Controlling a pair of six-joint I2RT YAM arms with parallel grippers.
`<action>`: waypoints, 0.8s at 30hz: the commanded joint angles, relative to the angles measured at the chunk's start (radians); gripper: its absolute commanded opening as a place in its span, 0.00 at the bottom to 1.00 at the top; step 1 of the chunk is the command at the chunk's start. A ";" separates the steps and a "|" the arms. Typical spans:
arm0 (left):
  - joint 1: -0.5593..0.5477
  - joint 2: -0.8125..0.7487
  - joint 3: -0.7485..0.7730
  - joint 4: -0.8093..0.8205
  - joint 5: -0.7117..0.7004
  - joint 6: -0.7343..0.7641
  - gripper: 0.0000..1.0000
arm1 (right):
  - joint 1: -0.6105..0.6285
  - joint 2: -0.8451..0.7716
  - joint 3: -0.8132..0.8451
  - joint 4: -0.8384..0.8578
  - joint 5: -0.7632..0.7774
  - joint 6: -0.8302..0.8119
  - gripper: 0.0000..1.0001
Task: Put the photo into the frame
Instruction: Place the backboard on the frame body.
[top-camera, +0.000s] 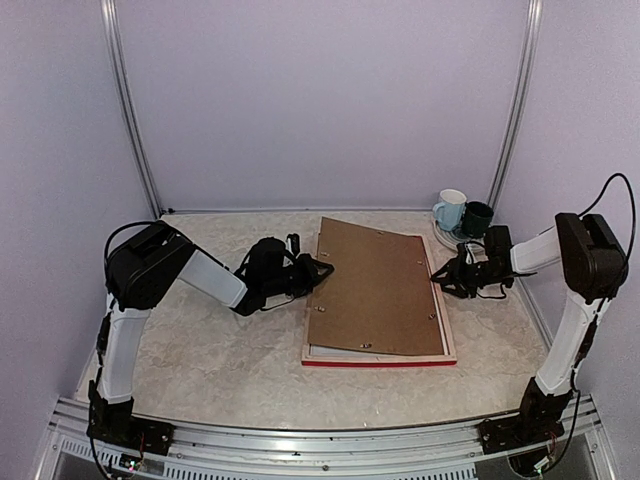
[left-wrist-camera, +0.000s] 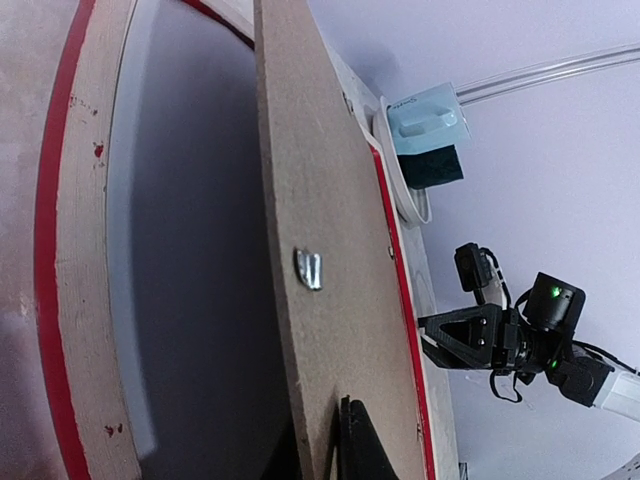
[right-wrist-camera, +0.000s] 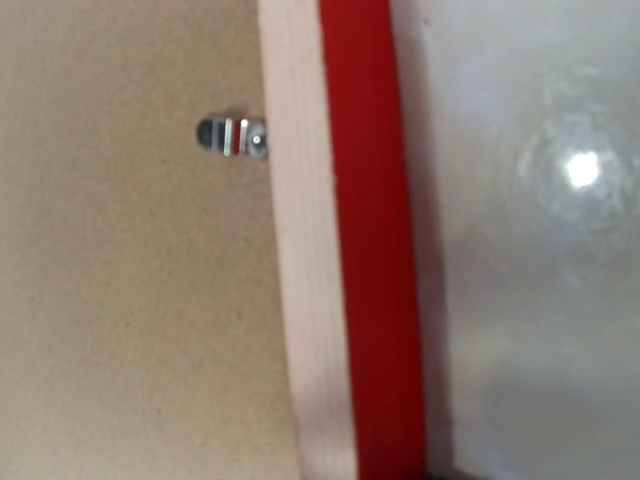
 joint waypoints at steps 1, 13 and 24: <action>-0.020 0.043 0.017 -0.121 -0.042 0.147 0.00 | 0.036 0.025 0.015 -0.007 -0.042 -0.009 0.41; -0.045 0.025 0.081 -0.291 -0.076 0.205 0.03 | 0.042 0.029 0.025 -0.027 -0.044 -0.009 0.41; -0.063 -0.011 0.046 -0.330 -0.099 0.204 0.10 | 0.044 0.034 0.024 -0.037 -0.041 -0.016 0.41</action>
